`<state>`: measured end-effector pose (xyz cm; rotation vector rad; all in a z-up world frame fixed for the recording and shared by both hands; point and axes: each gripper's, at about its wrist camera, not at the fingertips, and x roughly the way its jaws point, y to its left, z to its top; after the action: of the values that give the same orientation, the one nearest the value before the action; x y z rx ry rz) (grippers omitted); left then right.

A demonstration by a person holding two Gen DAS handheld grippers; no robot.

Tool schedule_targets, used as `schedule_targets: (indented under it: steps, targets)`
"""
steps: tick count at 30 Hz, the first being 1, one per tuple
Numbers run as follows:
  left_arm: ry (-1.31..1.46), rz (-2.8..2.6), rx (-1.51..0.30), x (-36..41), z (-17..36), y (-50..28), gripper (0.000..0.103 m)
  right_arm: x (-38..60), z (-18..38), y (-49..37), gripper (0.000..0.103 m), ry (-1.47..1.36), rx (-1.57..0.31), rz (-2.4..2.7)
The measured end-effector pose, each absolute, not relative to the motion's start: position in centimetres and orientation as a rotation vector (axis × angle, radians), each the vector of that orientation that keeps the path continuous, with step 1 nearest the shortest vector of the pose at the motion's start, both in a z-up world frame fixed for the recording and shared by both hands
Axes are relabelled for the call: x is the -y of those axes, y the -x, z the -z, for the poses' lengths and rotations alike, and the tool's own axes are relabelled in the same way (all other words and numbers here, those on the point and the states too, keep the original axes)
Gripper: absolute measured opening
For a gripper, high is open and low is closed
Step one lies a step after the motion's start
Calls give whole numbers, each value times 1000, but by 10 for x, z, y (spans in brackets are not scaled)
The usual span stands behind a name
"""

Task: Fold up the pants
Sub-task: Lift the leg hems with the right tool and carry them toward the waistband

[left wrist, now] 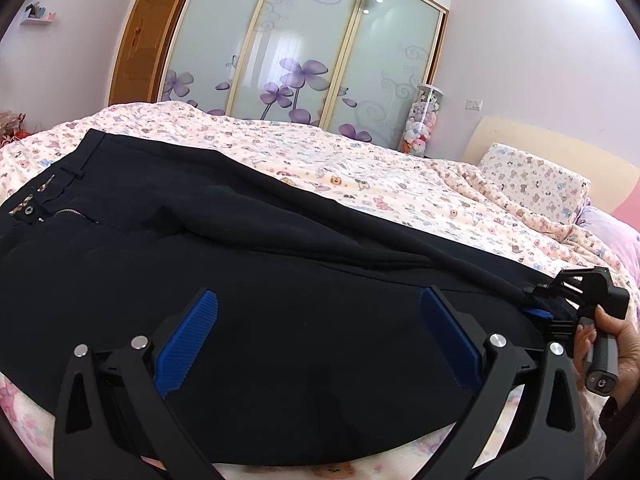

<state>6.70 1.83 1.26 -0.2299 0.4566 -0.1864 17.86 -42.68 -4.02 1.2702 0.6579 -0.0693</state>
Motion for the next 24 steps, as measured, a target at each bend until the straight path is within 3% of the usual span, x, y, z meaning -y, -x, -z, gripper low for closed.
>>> schedule_targets:
  steps: [2, 4, 9, 16, 20, 24]
  targets:
    - [232, 184, -465, -19, -12, -68, 101, 427, 41, -176, 8, -1272, -624, 65]
    - [235, 171, -481, -21, -12, -71, 101, 423, 37, -168, 5, -1259, -575, 37]
    - [321, 219, -559, -46, -39, -88, 101, 422, 24, -135, 4, -1163, -467, -46]
    - [381, 80, -677, -102, -90, -202, 101, 413, 28, -125, 5, -1063, -425, -70]
    - [450, 5, -824, -129, -73, -276, 101, 423, 36, -123, 5, -1073, -431, -94]
    - [729, -17, -885, -162, -40, -325, 101, 421, 33, -119, 5, -1064, -448, -105]
